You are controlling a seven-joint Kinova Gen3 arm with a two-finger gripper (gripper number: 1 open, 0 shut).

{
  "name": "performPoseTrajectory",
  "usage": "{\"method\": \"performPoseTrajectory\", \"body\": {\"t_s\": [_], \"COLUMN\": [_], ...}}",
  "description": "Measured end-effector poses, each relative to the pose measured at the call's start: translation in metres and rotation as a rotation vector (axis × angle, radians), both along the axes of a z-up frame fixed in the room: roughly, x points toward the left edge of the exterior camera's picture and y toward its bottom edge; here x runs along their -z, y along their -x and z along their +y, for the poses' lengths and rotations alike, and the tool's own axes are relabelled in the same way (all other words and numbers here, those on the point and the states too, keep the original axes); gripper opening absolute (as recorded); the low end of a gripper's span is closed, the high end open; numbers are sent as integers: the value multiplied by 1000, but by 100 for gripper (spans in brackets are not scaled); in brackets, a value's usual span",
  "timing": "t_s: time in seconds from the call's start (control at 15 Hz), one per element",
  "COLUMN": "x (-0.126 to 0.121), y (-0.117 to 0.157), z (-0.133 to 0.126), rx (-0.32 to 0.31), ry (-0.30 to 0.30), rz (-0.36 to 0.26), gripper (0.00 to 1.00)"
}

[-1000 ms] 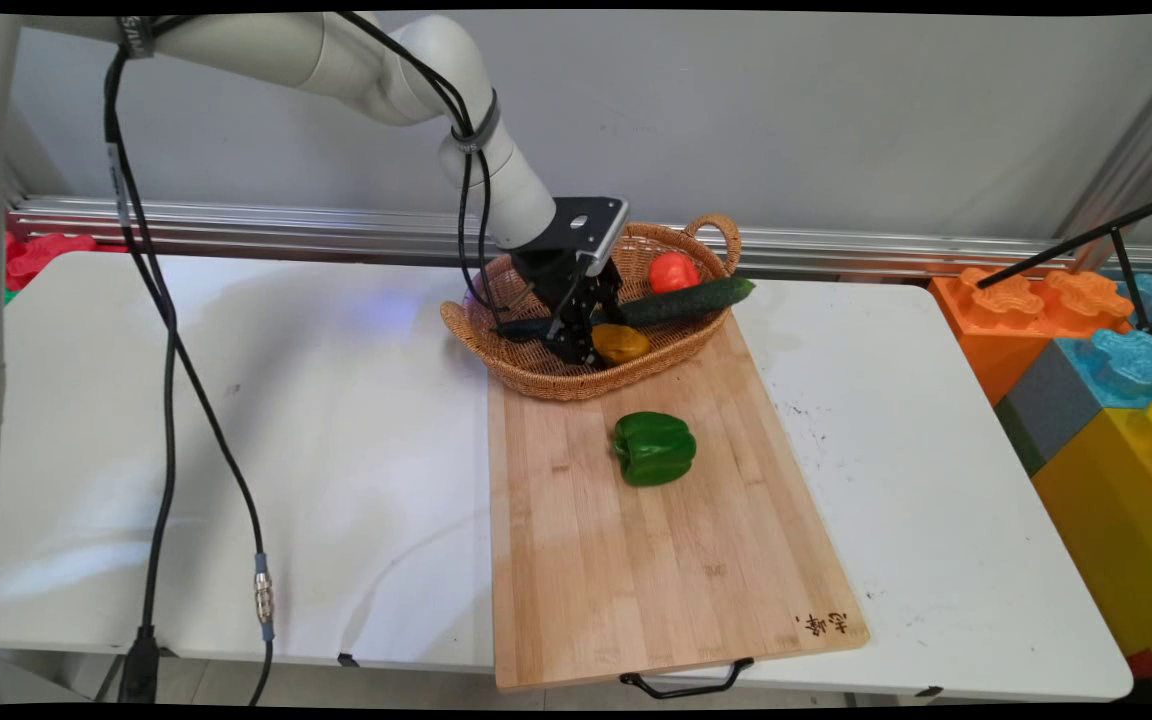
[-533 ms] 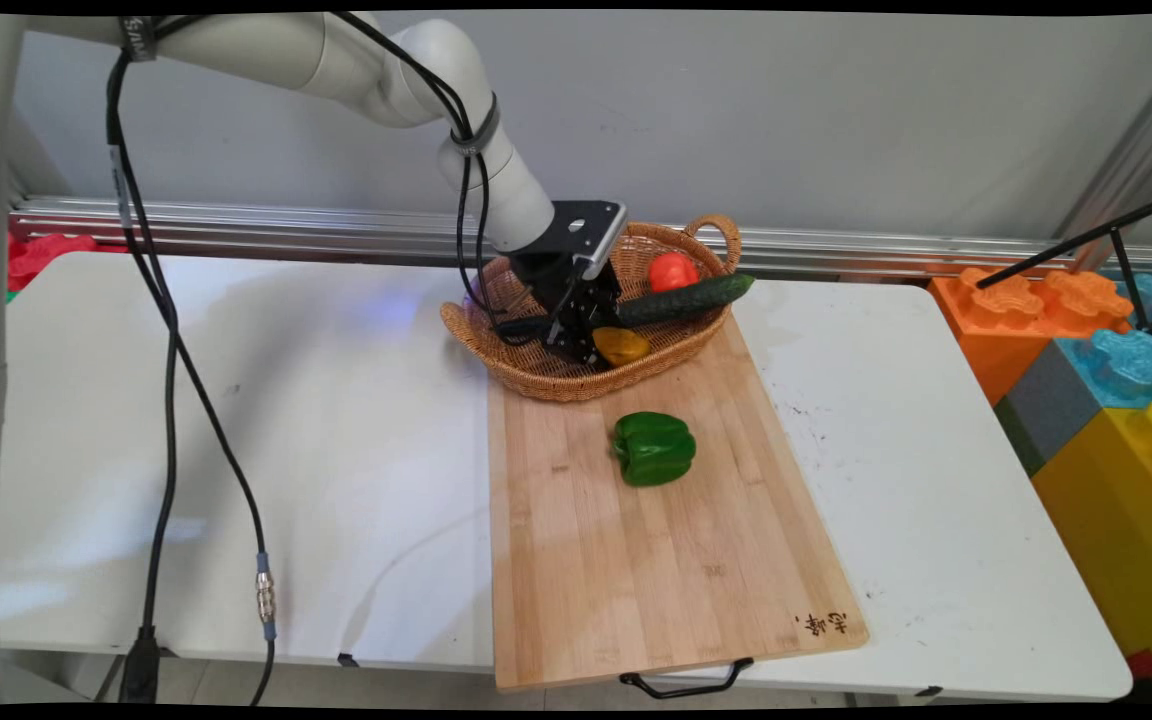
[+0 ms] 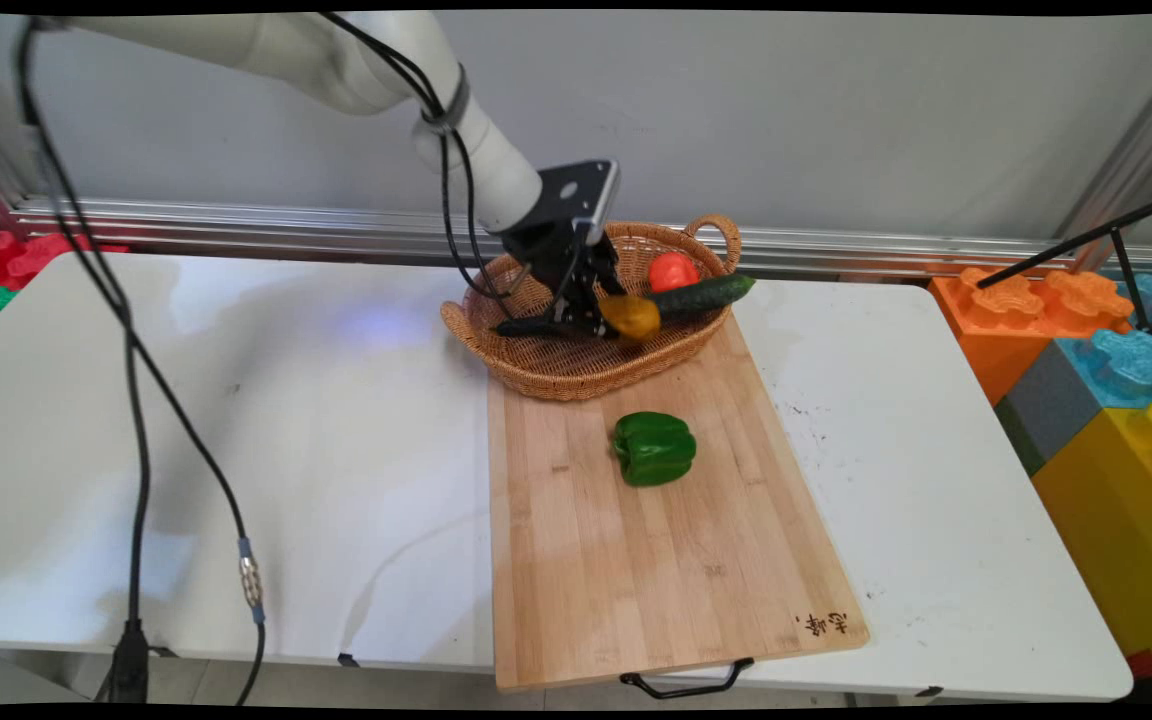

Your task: Place the picked object on the cutting board

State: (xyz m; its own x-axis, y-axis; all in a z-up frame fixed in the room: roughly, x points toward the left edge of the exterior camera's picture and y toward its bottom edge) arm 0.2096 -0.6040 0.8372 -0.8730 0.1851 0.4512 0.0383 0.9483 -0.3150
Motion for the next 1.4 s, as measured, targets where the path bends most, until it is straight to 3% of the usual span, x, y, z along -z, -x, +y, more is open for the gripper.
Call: {"method": "performPoseTrajectory", "body": {"t_s": [0.27, 0.6, 1.0, 1.4], "x": [-42, -66, -55, -21], "y": [-3, 7, 1, -7], "z": [33, 96, 156, 175], "rx": [-115, -187, -290, -349], "ry": [45, -41, -141, -183], "rz": [59, 81, 25, -14], "gripper": [0, 0, 0, 0]}}
